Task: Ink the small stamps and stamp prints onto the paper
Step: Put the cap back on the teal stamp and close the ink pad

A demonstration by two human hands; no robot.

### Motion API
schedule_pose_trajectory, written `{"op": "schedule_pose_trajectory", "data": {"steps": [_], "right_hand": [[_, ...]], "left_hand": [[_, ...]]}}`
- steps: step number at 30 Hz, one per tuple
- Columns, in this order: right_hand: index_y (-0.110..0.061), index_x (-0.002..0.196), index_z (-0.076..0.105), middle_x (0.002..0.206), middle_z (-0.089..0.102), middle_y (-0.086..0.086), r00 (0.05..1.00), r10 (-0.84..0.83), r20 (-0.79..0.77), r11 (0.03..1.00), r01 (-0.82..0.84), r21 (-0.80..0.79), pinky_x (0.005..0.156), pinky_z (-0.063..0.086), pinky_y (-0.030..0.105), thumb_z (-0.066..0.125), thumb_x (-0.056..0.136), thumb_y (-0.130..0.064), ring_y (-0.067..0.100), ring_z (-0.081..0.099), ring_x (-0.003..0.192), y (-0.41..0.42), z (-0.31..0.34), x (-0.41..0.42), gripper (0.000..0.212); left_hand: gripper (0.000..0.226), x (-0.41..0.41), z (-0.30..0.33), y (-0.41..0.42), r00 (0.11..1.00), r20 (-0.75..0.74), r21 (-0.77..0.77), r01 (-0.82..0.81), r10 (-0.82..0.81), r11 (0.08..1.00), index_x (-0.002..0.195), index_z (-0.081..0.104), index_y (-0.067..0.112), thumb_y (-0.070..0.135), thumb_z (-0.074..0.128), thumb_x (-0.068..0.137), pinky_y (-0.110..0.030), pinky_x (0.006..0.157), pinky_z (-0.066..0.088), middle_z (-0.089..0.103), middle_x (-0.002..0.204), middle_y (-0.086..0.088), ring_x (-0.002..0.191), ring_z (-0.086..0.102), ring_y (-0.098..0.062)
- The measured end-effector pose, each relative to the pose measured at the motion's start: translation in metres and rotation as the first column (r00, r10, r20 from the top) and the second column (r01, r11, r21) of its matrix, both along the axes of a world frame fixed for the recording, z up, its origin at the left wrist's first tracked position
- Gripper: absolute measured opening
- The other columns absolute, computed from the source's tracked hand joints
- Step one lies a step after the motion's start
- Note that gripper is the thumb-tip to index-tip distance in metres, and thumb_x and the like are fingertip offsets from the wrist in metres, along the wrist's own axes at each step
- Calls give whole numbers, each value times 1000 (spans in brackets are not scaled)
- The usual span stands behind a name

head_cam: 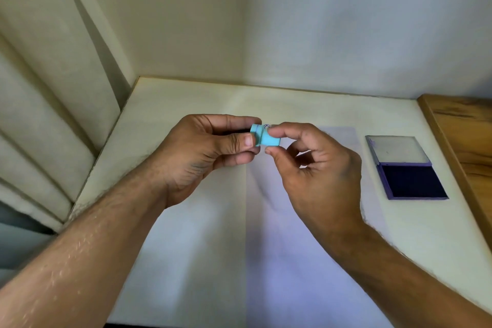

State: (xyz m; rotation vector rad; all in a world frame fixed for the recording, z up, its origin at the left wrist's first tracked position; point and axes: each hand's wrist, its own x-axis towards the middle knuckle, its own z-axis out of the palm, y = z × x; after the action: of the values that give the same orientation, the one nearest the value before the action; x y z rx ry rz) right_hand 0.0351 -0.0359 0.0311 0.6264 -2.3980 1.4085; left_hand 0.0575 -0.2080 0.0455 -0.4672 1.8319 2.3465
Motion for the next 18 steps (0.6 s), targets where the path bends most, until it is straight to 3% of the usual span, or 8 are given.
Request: {"op": "schedule_pose_trajectory", "data": {"steps": [2,4,6,9,12,15,18], "right_hand": [[-18,98,74,82,59,-28,999,3,-55,1000,-2,17,64,45,7,77,81,-11,-1,57,62,0,-1,-1,18],[-19,99,76,77,59,-31,999,-2,-37,1000,2,-14,62,45,8,78,81,-13,6,57,59,0,-2,-2,20],[-21,101,77,76,71,-18,997,7,74,997,-2,-78,63,52,17,79,79,-15,14,62,60,-1,-2,0,23],[-20,103,77,87,77,-9,928,108,357,973,-25,-228,65,58,24,78,79,-13,13,69,66,0,1,-1,25],[-13,99,76,79,77,4,793,241,560,926,-15,-378,59,58,29,73,83,-9,17,67,59,1,6,-6,17],[-6,84,76,73,74,16,594,348,725,865,94,-493,53,57,28,70,85,-14,19,64,54,-1,11,-7,10],[0,82,72,68,72,14,374,431,821,807,247,-537,49,55,21,68,86,-20,14,62,49,-4,15,-5,20]], "left_hand": [[36,0,0,0,1000,-9,-4,-6,6,1000,101,74,8,10,72,65,-27,79,59,76,100,-11,91,74,-24],[36,1,0,-1,1000,-17,-27,-11,10,1000,100,74,9,11,72,65,-29,81,59,76,99,-11,92,73,-25],[36,2,0,-3,1000,-23,-51,-14,13,999,100,75,10,11,73,64,-32,84,58,76,99,-10,94,73,-26],[36,2,1,-4,999,-32,-75,-20,18,997,98,76,10,10,74,63,-34,84,58,76,98,-11,94,73,-28],[33,4,2,-4,998,-57,-112,-19,12,993,95,77,12,8,74,62,-32,76,60,77,91,-11,83,74,-27],[28,4,5,-4,994,-100,-220,16,-39,975,94,77,16,1,74,70,-24,63,56,77,77,-3,69,70,-16],[33,4,7,-6,986,-140,-312,44,-92,949,95,78,20,-6,72,75,-28,68,58,77,81,-1,71,68,-17]]}}
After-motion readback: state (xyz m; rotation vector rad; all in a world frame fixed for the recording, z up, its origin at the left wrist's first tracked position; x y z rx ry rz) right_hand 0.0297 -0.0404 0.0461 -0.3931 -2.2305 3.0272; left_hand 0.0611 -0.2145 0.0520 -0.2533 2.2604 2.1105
